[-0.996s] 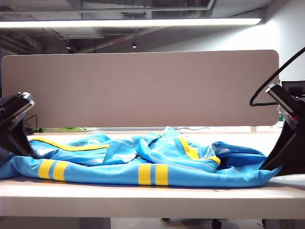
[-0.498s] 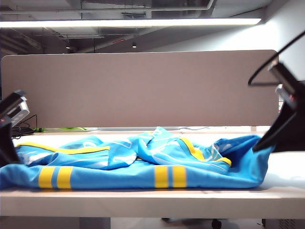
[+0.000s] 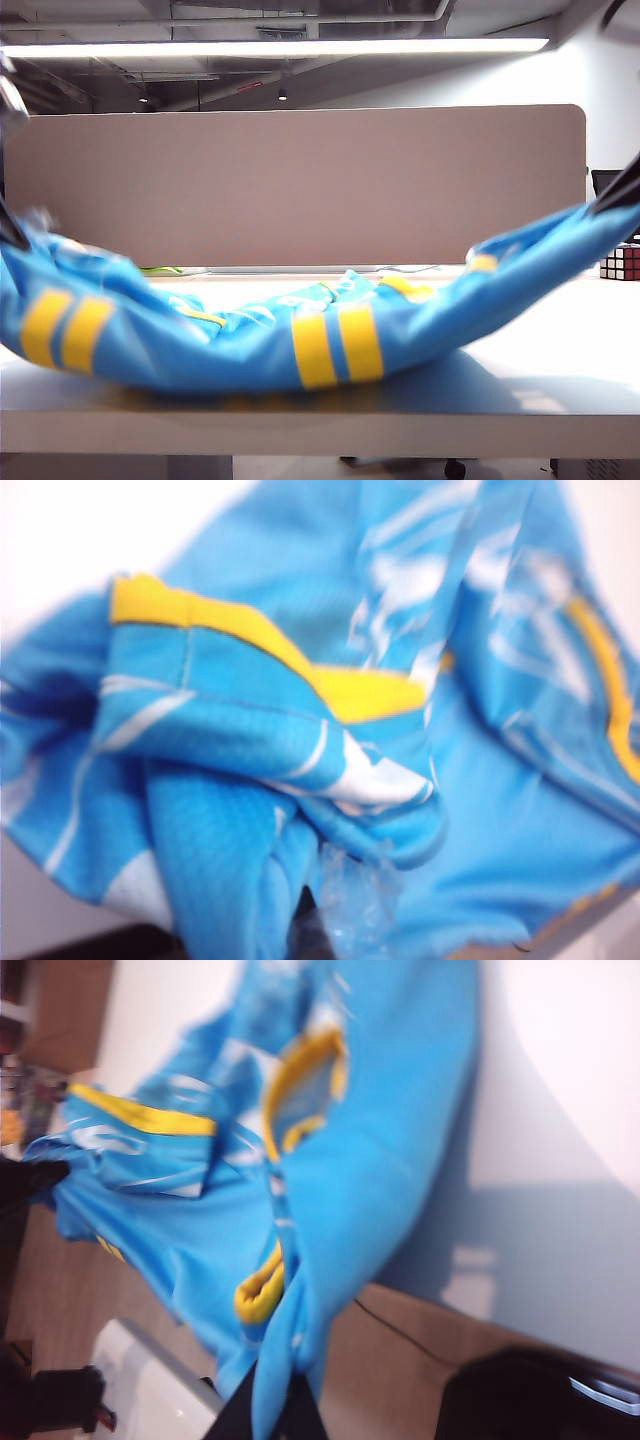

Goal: Fold the bottom side of the soccer jersey horizontally towards the center, about one-third of the way, then fold the sleeve back towards the center, creating a straight line along the edge of the the soccer jersey, and finally fold the bottom of the soccer jersey up towards the top, creating a neat rectangle.

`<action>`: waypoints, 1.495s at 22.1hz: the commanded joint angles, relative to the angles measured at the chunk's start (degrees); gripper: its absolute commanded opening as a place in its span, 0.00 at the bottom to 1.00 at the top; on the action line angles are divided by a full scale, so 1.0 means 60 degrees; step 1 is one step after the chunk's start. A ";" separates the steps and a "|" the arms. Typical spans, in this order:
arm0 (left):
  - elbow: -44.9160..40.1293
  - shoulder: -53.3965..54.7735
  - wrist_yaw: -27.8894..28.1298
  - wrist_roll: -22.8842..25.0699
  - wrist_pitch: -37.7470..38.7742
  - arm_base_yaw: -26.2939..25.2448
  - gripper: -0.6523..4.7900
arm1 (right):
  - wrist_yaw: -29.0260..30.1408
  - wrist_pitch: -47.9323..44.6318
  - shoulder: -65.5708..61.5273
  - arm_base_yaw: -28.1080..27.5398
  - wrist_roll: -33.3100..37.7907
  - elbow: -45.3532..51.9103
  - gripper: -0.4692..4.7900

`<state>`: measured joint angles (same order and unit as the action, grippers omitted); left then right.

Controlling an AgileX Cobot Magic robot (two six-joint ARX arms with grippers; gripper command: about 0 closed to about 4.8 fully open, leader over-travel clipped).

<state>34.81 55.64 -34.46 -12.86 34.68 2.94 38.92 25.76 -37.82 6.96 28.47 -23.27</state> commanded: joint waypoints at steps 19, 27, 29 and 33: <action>0.3187 0.5931 0.0820 -0.2539 -0.7311 -0.0098 0.11 | -0.1100 -0.6335 -0.7868 -0.1144 0.0929 -0.3697 0.08; 0.6284 0.9184 0.0423 -0.2514 -0.7588 -0.0874 0.69 | 0.1038 -0.6903 -1.2258 -0.1315 0.1257 -0.8754 0.63; 0.6375 0.9107 -0.0146 -0.2732 -0.7657 -0.1235 0.69 | 0.1231 -0.6907 -1.2171 -0.1399 0.1268 -0.9216 0.63; 0.6360 0.8612 -0.1515 -0.3100 -0.6907 -0.1526 0.69 | 0.2342 -0.6502 -1.1497 -0.1479 0.1246 -0.9198 0.56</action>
<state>72.86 108.51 -41.63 -31.33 -9.39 -6.37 50.17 -15.05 -107.72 -2.02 36.07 -78.67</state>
